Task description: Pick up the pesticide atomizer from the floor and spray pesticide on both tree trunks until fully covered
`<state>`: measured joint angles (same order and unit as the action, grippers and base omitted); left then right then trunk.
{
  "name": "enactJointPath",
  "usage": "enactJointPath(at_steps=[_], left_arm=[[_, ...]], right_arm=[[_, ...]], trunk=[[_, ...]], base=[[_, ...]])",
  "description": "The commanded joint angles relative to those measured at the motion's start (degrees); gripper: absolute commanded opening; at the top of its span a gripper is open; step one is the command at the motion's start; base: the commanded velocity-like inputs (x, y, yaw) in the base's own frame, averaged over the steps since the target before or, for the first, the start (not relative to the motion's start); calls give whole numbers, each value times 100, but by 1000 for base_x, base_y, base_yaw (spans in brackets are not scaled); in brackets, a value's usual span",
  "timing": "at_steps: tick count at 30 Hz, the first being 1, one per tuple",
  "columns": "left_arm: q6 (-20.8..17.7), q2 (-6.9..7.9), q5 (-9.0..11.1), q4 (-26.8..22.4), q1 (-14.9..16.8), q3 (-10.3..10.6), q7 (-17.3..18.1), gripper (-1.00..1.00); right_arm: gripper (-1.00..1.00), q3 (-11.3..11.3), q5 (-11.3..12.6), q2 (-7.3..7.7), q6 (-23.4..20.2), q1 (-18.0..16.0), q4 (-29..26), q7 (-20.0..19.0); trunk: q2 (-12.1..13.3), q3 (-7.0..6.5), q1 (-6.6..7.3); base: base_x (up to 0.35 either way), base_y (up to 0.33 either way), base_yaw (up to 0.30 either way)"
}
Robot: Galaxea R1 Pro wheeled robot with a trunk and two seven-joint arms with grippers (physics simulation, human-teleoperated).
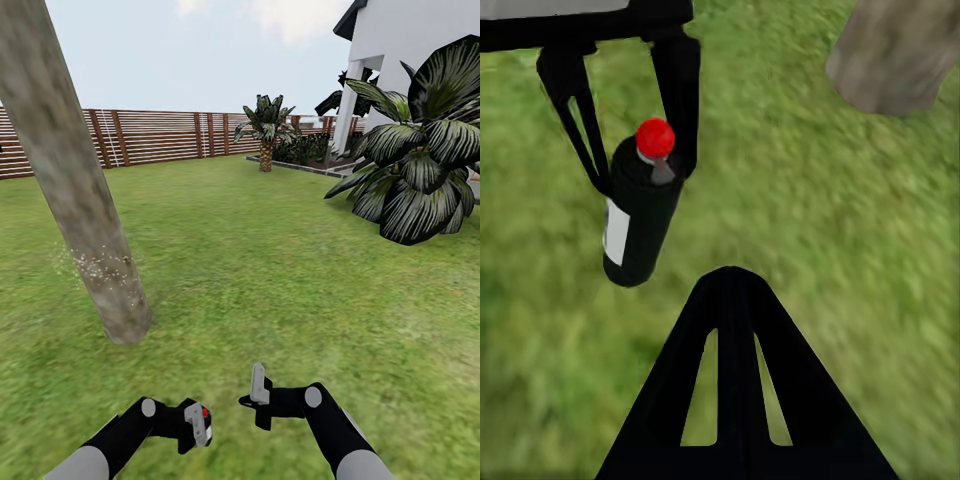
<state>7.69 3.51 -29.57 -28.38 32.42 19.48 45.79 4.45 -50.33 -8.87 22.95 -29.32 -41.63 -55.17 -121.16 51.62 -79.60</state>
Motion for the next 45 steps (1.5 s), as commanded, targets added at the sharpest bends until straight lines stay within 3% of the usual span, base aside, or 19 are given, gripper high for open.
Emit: enactJointPath(at_steps=[1,2,3,5,8,9,10,12,14,16,17,19,22,23,24,28,33,38,45], left_arm=[[57,131,-19,138,4,4,-9,-100],[57,269,-25,248,4,4,-11,-100],[57,420,-24,332,3,5,-14,-100],[57,724,-10,475,-17,10,-17,-100],[51,963,70,695,-87,-77,-264,-100],[49,975,161,811,-99,-160,-567,-100],[50,962,301,1008,-106,-228,-1032,-100],[49,915,785,1412,-111,-284,-1900,-100],[57,855,1767,1810,-112,-299,-2656,-100],[168,827,2662,2143,-119,-304,-3164,-100],[355,826,3089,2310,-124,-308,-3403,-100],[864,826,3848,2608,-243,-317,-3790,-100],[1704,824,4957,2790,-673,-321,-4336,-100],[1912,822,5166,2805,-788,-320,-4433,-100],[2098,816,5345,2817,-884,-316,-4502,-100],[2239,742,5436,2854,-1025,-322,-4534,-100],[2245,739,5510,2881,-1036,-330,-4551,-100],[2245,749,5789,2882,-1036,-331,-4549,-100],[2245,762,5813,2882,-1036,-331,-4633,-100]], right_arm=[[-100,38,-38,-10,25,-3,-4,-29],[-100,38,-38,-10,25,-3,-4,-26],[100,38,-38,-8,25,-3,-4,-24],[100,52,-44,0,25,-3,15,-21],[100,76,-65,38,27,-3,41,12],[100,98,-64,118,30,1,56,81],[100,268,-57,367,32,9,131,262],[100,1091,-50,751,33,26,563,680],[100,2596,-59,987,38,34,1123,1158],[100,3797,-68,1073,41,40,1410,1740],[100,4283,-71,1092,42,50,1496,2099],[100,4704,-73,1097,48,137,1636,2832],[100,4881,-66,1078,168,510,2025,4479],[100,4894,-79,1085,428,599,2259,4808],[100,4901,-110,1089,1176,684,2596,5045],[100,4907,-120,1100,1927,835,2798,5169],[100,4921,-101,1112,1940,849,2801,5258],[100,4909,-107,1099,1930,849,2820,6137],[100,4903,-119,1094,1923,849,3156,6228]], trunk=[[-3,5,1],[-3,5,1],[-3,5,1],[-3,5,1],[-3,5,1],[-3,5,1],[-3,5,1],[-3,5,1],[-3,5,1],[-3,5,1],[-3,5,1],[-3,5,1],[-3,5,1],[-3,5,1],[-3,5,1],[-3,5,1],[-3,5,1],[-3,5,1],[-3,5,1]], base=[[0,0,0],[0,0,0],[0,0,0],[0,0,0],[0,0,0],[0,0,0],[0,0,0],[0,0,0],[0,0,0],[0,0,0],[0,0,0],[0,0,0],[0,0,0],[0,0,0],[0,0,0],[0,0,0],[-266,-7,130],[-303,-164,274],[-237,-240,279]])
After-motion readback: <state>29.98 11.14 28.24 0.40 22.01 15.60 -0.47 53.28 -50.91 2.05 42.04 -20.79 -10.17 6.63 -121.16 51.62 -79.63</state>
